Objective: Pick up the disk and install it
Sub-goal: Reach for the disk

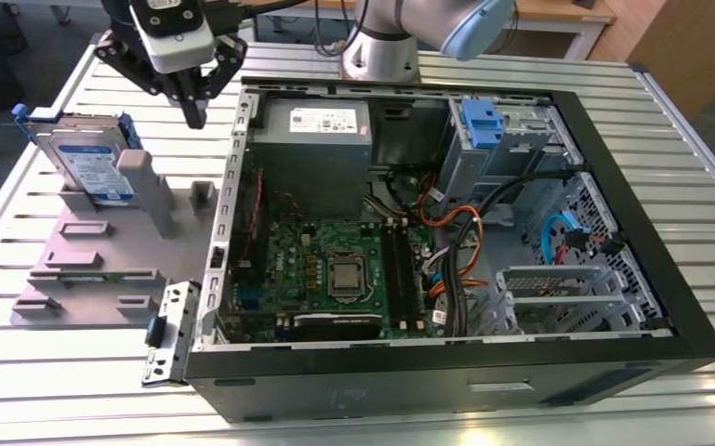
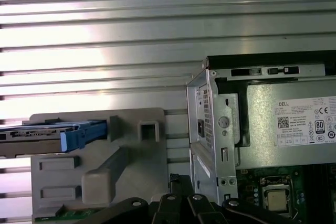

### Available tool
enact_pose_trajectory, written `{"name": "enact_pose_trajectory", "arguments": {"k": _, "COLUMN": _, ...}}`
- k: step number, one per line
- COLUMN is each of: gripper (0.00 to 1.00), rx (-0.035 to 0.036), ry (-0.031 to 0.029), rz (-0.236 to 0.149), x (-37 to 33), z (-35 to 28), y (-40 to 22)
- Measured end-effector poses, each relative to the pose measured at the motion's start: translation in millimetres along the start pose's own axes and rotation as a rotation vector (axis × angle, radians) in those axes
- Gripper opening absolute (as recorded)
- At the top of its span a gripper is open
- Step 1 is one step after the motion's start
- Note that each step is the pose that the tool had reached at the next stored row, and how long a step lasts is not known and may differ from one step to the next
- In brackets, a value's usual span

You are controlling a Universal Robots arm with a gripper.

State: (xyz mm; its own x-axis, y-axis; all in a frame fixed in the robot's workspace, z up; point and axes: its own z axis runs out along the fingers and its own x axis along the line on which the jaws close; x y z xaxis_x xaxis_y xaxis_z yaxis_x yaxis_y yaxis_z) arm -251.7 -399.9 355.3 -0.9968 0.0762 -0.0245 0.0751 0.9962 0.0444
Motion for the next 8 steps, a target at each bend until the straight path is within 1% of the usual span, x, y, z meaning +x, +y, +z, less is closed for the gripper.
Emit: {"name": "enact_pose_trajectory", "arguments": {"k": 8, "gripper": 0.11, "rx": 0.0, "ry": 0.0, "rz": 0.0, "x": 2.9, "z": 0.0, "y": -0.2}}
